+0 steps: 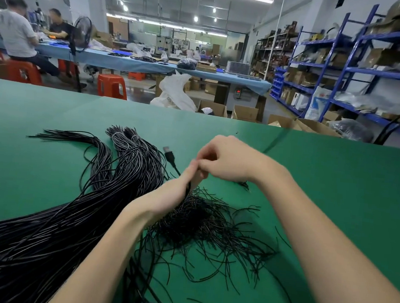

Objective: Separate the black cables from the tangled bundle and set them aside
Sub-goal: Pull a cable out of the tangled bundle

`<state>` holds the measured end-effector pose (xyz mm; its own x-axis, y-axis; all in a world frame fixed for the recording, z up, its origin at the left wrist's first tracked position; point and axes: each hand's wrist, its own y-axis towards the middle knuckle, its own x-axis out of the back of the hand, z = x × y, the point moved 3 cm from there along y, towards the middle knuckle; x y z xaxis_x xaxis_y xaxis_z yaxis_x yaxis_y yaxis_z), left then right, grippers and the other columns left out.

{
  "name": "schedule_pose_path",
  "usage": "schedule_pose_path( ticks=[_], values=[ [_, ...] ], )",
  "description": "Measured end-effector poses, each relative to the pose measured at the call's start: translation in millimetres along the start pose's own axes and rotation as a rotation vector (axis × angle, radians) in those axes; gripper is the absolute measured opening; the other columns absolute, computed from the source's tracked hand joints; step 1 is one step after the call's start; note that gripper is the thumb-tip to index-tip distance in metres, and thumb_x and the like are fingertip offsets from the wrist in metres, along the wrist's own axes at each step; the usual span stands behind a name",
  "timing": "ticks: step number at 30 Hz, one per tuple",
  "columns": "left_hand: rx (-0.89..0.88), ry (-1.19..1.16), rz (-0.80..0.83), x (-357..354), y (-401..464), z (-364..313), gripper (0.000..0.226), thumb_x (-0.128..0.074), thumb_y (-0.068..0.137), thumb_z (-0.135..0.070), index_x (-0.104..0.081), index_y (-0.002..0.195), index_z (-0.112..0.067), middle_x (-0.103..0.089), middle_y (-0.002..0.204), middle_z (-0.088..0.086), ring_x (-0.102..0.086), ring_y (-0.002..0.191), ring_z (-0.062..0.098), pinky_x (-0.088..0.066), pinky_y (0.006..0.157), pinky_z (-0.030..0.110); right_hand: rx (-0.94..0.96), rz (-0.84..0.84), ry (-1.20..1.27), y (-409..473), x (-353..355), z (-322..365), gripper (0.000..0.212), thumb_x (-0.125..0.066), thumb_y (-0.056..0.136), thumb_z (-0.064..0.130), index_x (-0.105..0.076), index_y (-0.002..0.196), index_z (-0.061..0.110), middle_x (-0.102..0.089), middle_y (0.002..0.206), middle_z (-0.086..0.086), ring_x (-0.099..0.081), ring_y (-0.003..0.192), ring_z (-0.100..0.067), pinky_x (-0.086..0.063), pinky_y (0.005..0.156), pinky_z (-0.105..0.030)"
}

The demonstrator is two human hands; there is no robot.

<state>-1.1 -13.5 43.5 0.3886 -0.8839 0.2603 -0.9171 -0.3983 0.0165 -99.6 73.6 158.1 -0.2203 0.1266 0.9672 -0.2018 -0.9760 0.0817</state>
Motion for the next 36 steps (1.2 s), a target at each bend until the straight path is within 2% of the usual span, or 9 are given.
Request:
schedule_pose_path(
  ticks=[3, 9, 12, 15, 20, 24, 27, 32, 36],
  values=[
    [-0.115, -0.406, -0.069, 5, 4, -7, 0.078, -0.025, 0.09, -0.066, -0.035, 0.154, -0.022, -0.038, 0.16, -0.004, -0.031, 0.148, 0.007, -0.011, 0.127, 0.039, -0.046, -0.122, 0.534, -13, -29, -6, 0.012, -0.061, 0.1, 0.025, -0.069, 0.092, 0.022, -0.075, 0.073, 0.005, -0.057, 0.049, -0.006, -0.043, 0.05, -0.015],
    [-0.319, -0.821, 0.2, 9, -9, -28, 0.068, -0.014, 0.106, -0.051, -0.034, 0.154, -0.007, -0.043, 0.157, 0.008, -0.037, 0.147, 0.018, -0.023, 0.123, 0.035, -0.063, 0.165, 1.272, -27, -105, -16, 0.028, -0.058, 0.103, 0.036, -0.072, 0.081, 0.025, -0.056, 0.061, 0.006, -0.042, 0.043, -0.006, -0.028, 0.039, -0.016],
    [-0.331, -0.801, 0.384, 8, -19, -37, 0.072, -0.012, 0.106, -0.05, -0.045, 0.148, -0.001, -0.046, 0.153, 0.017, -0.04, 0.145, 0.028, -0.031, 0.121, 0.037, -0.098, 0.287, 1.149, -25, -104, -27, 0.031, -0.067, 0.093, 0.047, -0.07, 0.072, 0.024, -0.051, 0.06, 0.005, -0.035, 0.046, -0.007, -0.024, 0.042, -0.018],
    [-0.225, -0.495, 0.553, 7, -26, -37, 0.078, -0.017, 0.103, -0.054, -0.052, 0.141, 0.004, -0.057, 0.141, 0.021, -0.055, 0.132, 0.033, -0.037, 0.115, 0.034, -0.105, 0.352, 0.707, -21, -78, -39, 0.03, -0.063, 0.096, 0.032, -0.073, 0.088, 0.005, -0.061, 0.079, -0.024, -0.044, 0.069, -0.022, -0.045, 0.059, -0.039],
    [0.108, -0.103, 0.545, -17, -18, -21, 0.081, -0.025, 0.099, -0.066, -0.048, 0.143, -0.002, -0.061, 0.14, 0.011, -0.059, 0.129, 0.018, -0.031, 0.12, 0.031, -0.146, 0.495, 0.143, -1, -23, -23, 0.03, -0.063, 0.098, 0.022, -0.07, 0.069, 0.022, -0.054, 0.049, 0.015, -0.041, 0.046, -0.005, -0.035, 0.052, -0.023],
    [0.138, -0.193, 0.262, -12, -7, -11, 0.087, -0.037, 0.088, -0.069, -0.038, 0.152, -0.01, -0.054, 0.147, 0.007, -0.057, 0.129, 0.008, -0.029, 0.122, 0.033, -0.143, 0.32, -0.01, 10, 2, -1, 0.021, -0.059, 0.093, 0.013, -0.079, 0.089, 0.017, -0.064, 0.059, 0.01, -0.051, 0.047, -0.005, -0.046, 0.054, -0.019],
    [0.012, -0.283, 0.079, -4, 0, -12, 0.049, -0.029, 0.1, -0.059, -0.047, 0.14, -0.036, -0.055, 0.147, 0.006, -0.052, 0.134, 0.01, -0.028, 0.123, 0.034, -0.141, 0.06, 0.065, 6, -2, 4, 0.024, -0.059, 0.088, 0.01, -0.076, 0.083, 0.025, -0.07, 0.066, 0.006, -0.064, 0.057, -0.007, -0.055, 0.067, -0.024],
    [-0.105, -0.628, -0.117, -1, 8, -18, 0.055, -0.02, 0.109, -0.044, -0.062, 0.121, -0.011, -0.075, 0.106, 0.0, -0.068, 0.097, 0.006, -0.046, 0.102, 0.028, -0.247, -0.458, 0.875, -11, -58, -6, 0.011, -0.065, 0.095, 0.006, -0.075, 0.098, 0.01, -0.078, 0.077, -0.003, -0.075, 0.068, -0.014, -0.064, 0.076, -0.032],
    [-0.042, -0.699, -0.15, -3, 7, -16, 0.052, -0.025, 0.109, -0.043, -0.058, 0.132, -0.01, -0.072, 0.122, 0.004, -0.067, 0.113, 0.013, -0.055, 0.091, 0.023, -0.305, -0.486, 1.402, -17, -97, -12, 0.003, -0.069, 0.095, 0.002, -0.071, 0.094, 0.004, -0.078, 0.083, -0.01, -0.073, 0.07, -0.014, -0.061, 0.068, -0.022]
  ],
)
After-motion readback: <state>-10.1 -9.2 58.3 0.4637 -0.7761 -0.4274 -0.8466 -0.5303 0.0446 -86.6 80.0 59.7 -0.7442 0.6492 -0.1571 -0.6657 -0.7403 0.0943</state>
